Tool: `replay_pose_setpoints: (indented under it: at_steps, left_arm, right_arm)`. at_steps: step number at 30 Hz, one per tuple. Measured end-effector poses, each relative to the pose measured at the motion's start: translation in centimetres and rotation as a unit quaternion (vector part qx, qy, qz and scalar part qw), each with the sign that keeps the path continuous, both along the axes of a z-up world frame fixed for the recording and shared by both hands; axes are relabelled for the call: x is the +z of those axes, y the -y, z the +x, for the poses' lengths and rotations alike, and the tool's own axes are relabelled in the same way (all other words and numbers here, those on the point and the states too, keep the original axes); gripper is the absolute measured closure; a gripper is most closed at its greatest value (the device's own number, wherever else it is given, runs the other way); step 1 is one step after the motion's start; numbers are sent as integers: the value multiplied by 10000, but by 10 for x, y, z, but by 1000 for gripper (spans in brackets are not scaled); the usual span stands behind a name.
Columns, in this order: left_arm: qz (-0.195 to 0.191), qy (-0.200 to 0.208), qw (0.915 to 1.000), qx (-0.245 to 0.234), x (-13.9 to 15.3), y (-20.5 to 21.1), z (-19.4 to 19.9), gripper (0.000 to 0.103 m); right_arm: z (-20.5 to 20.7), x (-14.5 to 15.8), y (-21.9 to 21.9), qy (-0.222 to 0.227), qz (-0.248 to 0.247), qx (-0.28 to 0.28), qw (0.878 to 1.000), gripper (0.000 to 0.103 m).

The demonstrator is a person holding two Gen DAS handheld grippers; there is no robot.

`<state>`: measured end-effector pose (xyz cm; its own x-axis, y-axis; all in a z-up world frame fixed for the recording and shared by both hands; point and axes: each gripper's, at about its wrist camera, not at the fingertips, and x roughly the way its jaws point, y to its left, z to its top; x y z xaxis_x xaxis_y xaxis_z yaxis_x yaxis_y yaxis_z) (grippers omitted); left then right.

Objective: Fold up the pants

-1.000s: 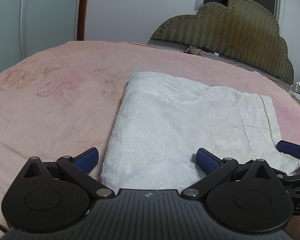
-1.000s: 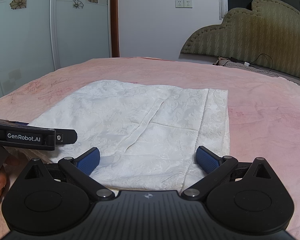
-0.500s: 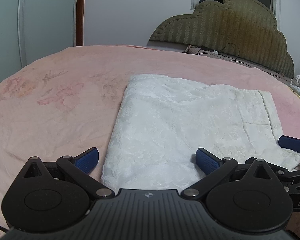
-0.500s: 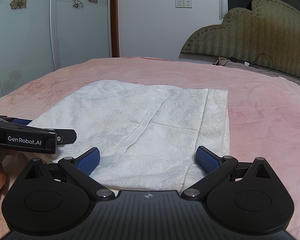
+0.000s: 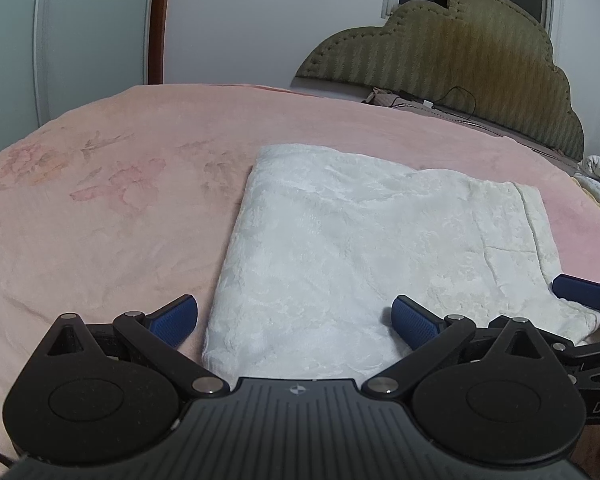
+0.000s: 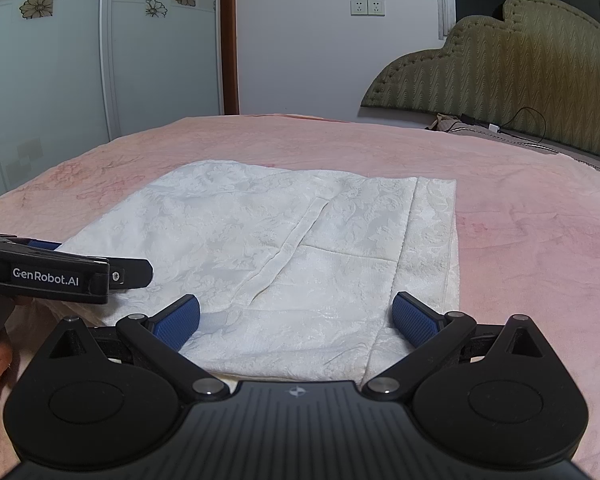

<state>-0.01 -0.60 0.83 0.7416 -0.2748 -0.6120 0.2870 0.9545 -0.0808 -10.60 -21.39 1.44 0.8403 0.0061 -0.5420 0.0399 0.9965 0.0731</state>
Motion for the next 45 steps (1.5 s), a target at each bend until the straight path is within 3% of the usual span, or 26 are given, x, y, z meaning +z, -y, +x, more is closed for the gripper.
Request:
replay_pose_setpoints:
  at_steps: [10,13,18,22,26,32,40,45]
  left_arm:
    - [708,521,9958,-267,17,3,-4,0]
    - [601,595,9962,-218,22,-5,-1,0]
    - [398,388,9980,-290,29,-16,13,0]
    - [-44,103,9986,-514,37,-28,28,0]
    - [-717,-239,9948,-687,42,-43,48,1]
    - [-1520,-955,9802,-833,29,-62,85,1]
    - [-1927,-1649,9641,-790,1,-68,112,1]
    - [-1931,-1650,9627,-936,-1,-67,116,1]
  right_arm:
    - [2,-1,2,-18,59,41,10000,0]
    - [1,-1,2,-7,36,37,10000,0]
    - [-6,3,6,239,155,1,9996,0]
    - [-14,18,45,589,880,-323,9939,0]
    - [-10,22,97,181,1187,-1095,9867,0]
    - [-4,-7,145,-421,2156,-1113,9692,0]
    - [-5,-19,135,-246,2059,-413,9774,0]
    - [-3,-19,140,-230,2171,-363,9752,0]
